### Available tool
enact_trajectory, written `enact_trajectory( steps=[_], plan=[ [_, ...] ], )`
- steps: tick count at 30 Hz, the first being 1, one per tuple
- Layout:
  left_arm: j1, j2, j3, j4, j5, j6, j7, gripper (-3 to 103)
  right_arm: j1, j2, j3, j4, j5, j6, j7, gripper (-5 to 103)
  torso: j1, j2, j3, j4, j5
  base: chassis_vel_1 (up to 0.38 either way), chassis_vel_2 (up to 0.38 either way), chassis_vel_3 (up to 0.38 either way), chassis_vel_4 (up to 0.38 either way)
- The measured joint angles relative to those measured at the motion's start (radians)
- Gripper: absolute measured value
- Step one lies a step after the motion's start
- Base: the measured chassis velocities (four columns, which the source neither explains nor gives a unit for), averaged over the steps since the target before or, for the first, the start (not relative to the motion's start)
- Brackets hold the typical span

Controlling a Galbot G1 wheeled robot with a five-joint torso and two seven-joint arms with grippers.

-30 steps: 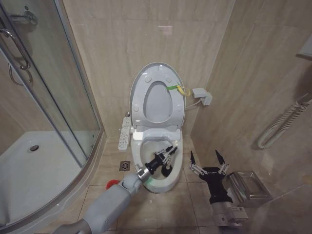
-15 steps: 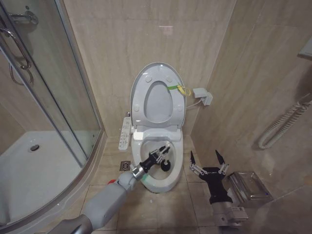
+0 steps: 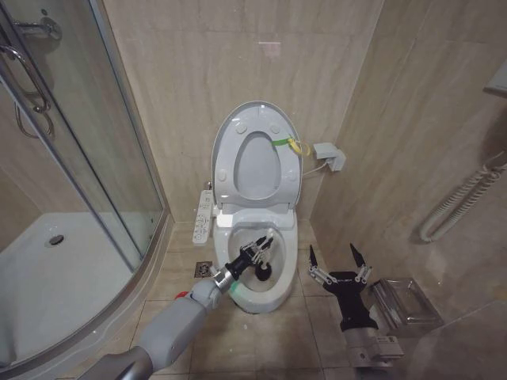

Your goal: Open the toilet lid, clean the toilet bowl with a toilet brush, close the toilet lid, and flush.

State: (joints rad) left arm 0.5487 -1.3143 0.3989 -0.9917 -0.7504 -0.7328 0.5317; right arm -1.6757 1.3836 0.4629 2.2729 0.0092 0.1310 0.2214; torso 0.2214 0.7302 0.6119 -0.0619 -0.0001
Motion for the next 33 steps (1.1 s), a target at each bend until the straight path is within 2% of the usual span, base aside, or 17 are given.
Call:
enact_trajectory(
  steps=[2, 5, 9, 12, 15, 18, 21, 24, 26, 30, 33],
  plan=[
    [0.017, 0.001, 0.013, -0.074, -0.006, 0.02, -0.021, 18, 0.0, 0.0, 0.0, 0.0, 0.0, 0.0, 0.0, 100, 0.0, 0.0, 0.0, -0.0001, 0.0001, 0.0, 0.0, 0.0, 0.0],
    [0.025, -0.004, 0.02, -0.091, -0.004, 0.027, -0.025, 18, 0.0, 0.0, 0.0, 0.0, 0.0, 0.0, 0.0, 100, 0.0, 0.0, 0.0, 0.0, 0.0, 0.0, 0.0, 0.0, 0.0],
    [0.011, -0.018, 0.018, -0.005, 0.009, 0.009, -0.014, 18, 0.0, 0.0, 0.0, 0.0, 0.0, 0.0, 0.0, 100, 0.0, 0.0, 0.0, 0.0001, 0.0, 0.0, 0.0, 0.0, 0.0],
    [-0.025, -0.021, -0.004, 0.115, 0.029, -0.009, -0.009, 18, 0.0, 0.0, 0.0, 0.0, 0.0, 0.0, 0.0, 100, 0.0, 0.0, 0.0, 0.0004, 0.0001, 0.0, 0.0, 0.0, 0.0],
    [-0.035, -0.015, -0.008, 0.13, 0.037, -0.008, -0.011, 18, 0.0, 0.0, 0.0, 0.0, 0.0, 0.0, 0.0, 100, 0.0, 0.0, 0.0, 0.0008, 0.0001, 0.0, 0.0, 0.0, 0.0],
    [-0.034, -0.011, -0.011, 0.107, 0.044, -0.004, -0.018, 18, 0.0, 0.0, 0.0, 0.0, 0.0, 0.0, 0.0, 100, 0.0, 0.0, 0.0, 0.0007, 0.0, 0.0, 0.0, 0.0, 0.0],
    [-0.005, -0.007, -0.014, -0.037, 0.051, 0.021, -0.037, 18, 0.0, 0.0, 0.0, 0.0, 0.0, 0.0, 0.0, 100, 0.0, 0.0, 0.0, -0.0002, 0.0, 0.0, 0.0, 0.0, 0.0],
    [0.009, -0.009, -0.006, -0.066, 0.059, 0.03, -0.04, 18, 0.0, 0.0, 0.0, 0.0, 0.0, 0.0, 0.0, 100, 0.0, 0.0, 0.0, -0.0001, 0.0001, 0.0, 0.0, 0.0, 0.0],
    [0.011, -0.015, -0.004, -0.042, 0.066, 0.027, -0.038, 18, 0.0, 0.0, 0.0, 0.0, 0.0, 0.0, 0.0, 100, 0.0, 0.0, 0.0, 0.0002, 0.0, 0.0, 0.0, 0.0, 0.0],
    [-0.008, -0.027, -0.017, 0.101, 0.085, -0.004, -0.025, 18, 0.0, 0.0, 0.0, 0.0, 0.0, 0.0, 0.0, 100, 0.0, 0.0, 0.0, 0.0004, 0.0, 0.0, 0.0, 0.0, 0.0],
    [-0.015, -0.019, -0.022, 0.115, 0.089, -0.005, -0.022, 18, 0.0, 0.0, 0.0, 0.0, 0.0, 0.0, 0.0, 100, 0.0, 0.0, 0.0, 0.0006, 0.0001, 0.0, 0.0, 0.0, 0.0]
  ],
)
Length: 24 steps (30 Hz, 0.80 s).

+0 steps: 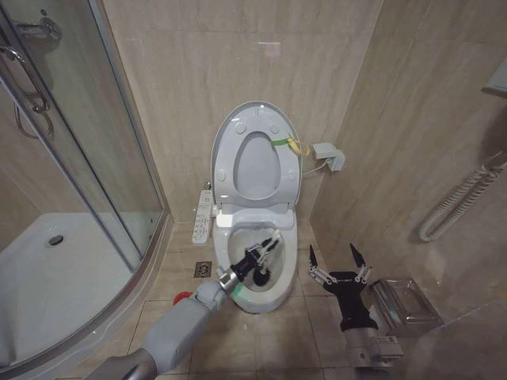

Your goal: Open the toilet lid, clean the toilet bowl with a toilet brush, close the toilet lid, and flush.

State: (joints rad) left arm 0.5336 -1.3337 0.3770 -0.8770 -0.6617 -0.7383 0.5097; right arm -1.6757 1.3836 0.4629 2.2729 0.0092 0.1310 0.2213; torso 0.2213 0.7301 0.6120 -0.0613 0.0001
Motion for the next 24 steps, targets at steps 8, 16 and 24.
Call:
enact_trajectory(
  steps=[8, 16, 24],
  plan=[
    [-0.005, 0.012, 0.008, -0.102, -0.029, 0.02, -0.002, 18, 0.0, 0.0, 0.0, 0.0, 0.0, 0.0, 0.0, 100, 0.0, 0.0, 0.0, -0.0008, 0.0, 0.0, 0.0, 0.0, 0.0],
    [0.018, -0.033, -0.001, 0.028, 0.011, 0.002, -0.007, 18, 0.0, 0.0, 0.0, 0.0, 0.0, 0.0, 0.0, 100, 0.0, 0.0, 0.0, -0.0002, -0.0001, 0.0, 0.0, 0.0, 0.0],
    [0.025, -0.006, -0.003, -0.128, -0.006, 0.02, -0.015, 18, 0.0, 0.0, 0.0, 0.0, 0.0, 0.0, 0.0, 100, 0.0, 0.0, 0.0, -0.0006, 0.0, 0.0, 0.0, 0.0, 0.0]
  ],
)
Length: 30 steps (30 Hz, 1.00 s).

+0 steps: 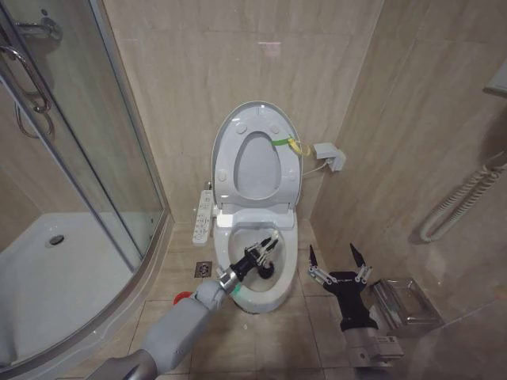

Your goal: Open the toilet lid, clean the toilet bowl with a toilet brush, close the toilet lid, and flush.

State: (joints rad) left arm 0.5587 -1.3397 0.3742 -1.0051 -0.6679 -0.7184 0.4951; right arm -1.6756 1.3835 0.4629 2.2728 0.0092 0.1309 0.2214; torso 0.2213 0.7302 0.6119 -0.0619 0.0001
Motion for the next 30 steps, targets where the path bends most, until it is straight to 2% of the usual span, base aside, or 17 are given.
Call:
enact_trajectory(
  steps=[4, 10, 13, 18, 20, 23, 26, 30],
  plan=[
    [0.009, -0.009, 0.019, -0.019, -0.01, 0.005, 0.0, 18, 0.0, 0.0, 0.0, 0.0, 0.0, 0.0, 0.0, 100, 0.0, 0.0, 0.0, -0.0001, -0.0001, 0.0, 0.0, 0.0, 0.0],
    [-0.011, -0.021, 0.014, 0.137, -0.008, -0.029, 0.032, 18, 0.0, 0.0, 0.0, 0.0, 0.0, 0.0, 0.0, 100, 0.0, 0.0, 0.0, 0.0002, -0.0003, 0.0, 0.0, 0.0, 0.0],
    [-0.026, -0.01, 0.008, 0.158, 0.006, -0.04, 0.045, 18, 0.0, 0.0, 0.0, 0.0, 0.0, 0.0, 0.0, 100, 0.0, 0.0, 0.0, 0.0008, 0.0, 0.0, 0.0, 0.0, 0.0],
    [-0.042, 0.001, 0.002, 0.095, 0.023, -0.048, 0.056, 18, 0.0, 0.0, 0.0, 0.0, 0.0, 0.0, 0.0, 100, 0.0, 0.0, 0.0, 0.0001, 0.0, 0.0, 0.0, 0.0, 0.0],
    [-0.026, -0.001, 0.012, 0.031, 0.014, -0.035, 0.044, 18, 0.0, 0.0, 0.0, 0.0, 0.0, 0.0, 0.0, 100, 0.0, 0.0, 0.0, -0.0003, 0.0, 0.0, 0.0, 0.0, 0.0],
    [-0.009, -0.003, 0.023, 0.012, 0.005, -0.023, 0.039, 18, 0.0, 0.0, 0.0, 0.0, 0.0, 0.0, 0.0, 100, 0.0, 0.0, 0.0, -0.0002, -0.0002, 0.0, 0.0, 0.0, 0.0],
    [0.006, -0.011, 0.029, 0.045, -0.001, -0.02, 0.04, 18, 0.0, 0.0, 0.0, 0.0, 0.0, 0.0, 0.0, 100, 0.0, 0.0, 0.0, 0.0003, -0.0001, 0.0, 0.0, 0.0, 0.0],
    [-0.005, -0.016, 0.012, 0.149, 0.001, -0.033, 0.048, 18, 0.0, 0.0, 0.0, 0.0, 0.0, 0.0, 0.0, 100, 0.0, 0.0, 0.0, 0.0002, -0.0002, 0.0, 0.0, 0.0, 0.0]
  ],
)
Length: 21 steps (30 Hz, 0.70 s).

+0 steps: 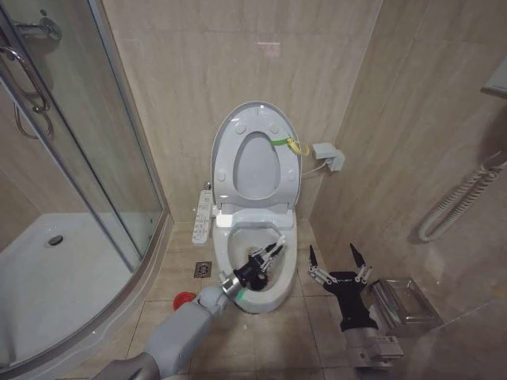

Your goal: Open the toilet lid, clean the toilet bowl with a toilet brush, close the toilet lid, and flush.

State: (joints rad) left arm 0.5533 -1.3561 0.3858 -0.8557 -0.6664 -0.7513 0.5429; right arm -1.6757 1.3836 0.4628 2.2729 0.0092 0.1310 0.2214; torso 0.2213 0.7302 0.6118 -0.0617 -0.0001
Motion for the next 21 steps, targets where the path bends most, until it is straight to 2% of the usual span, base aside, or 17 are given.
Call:
enact_trajectory(
  steps=[3, 10, 21],
  plan=[
    [-0.012, 0.018, -0.017, 0.016, 0.032, -0.004, -0.001, 18, 0.0, 0.0, 0.0, 0.0, 0.0, 0.0, 0.0, 100, 0.0, 0.0, 0.0, 0.0003, 0.0, 0.0, 0.0, 0.0, 0.0],
    [-0.017, 0.05, -0.07, -0.042, 0.065, 0.012, -0.041, 18, 0.0, 0.0, 0.0, 0.0, 0.0, 0.0, 0.0, 100, 0.0, 0.0, 0.0, -0.0003, 0.0001, 0.0, 0.0, 0.0, 0.0],
    [0.007, 0.044, -0.127, 0.075, 0.076, 0.003, -0.033, 18, 0.0, 0.0, 0.0, 0.0, 0.0, 0.0, 0.0, 100, 0.0, 0.0, 0.0, 0.0001, 0.0, 0.0, 0.0, 0.0, 0.0]
  ],
)
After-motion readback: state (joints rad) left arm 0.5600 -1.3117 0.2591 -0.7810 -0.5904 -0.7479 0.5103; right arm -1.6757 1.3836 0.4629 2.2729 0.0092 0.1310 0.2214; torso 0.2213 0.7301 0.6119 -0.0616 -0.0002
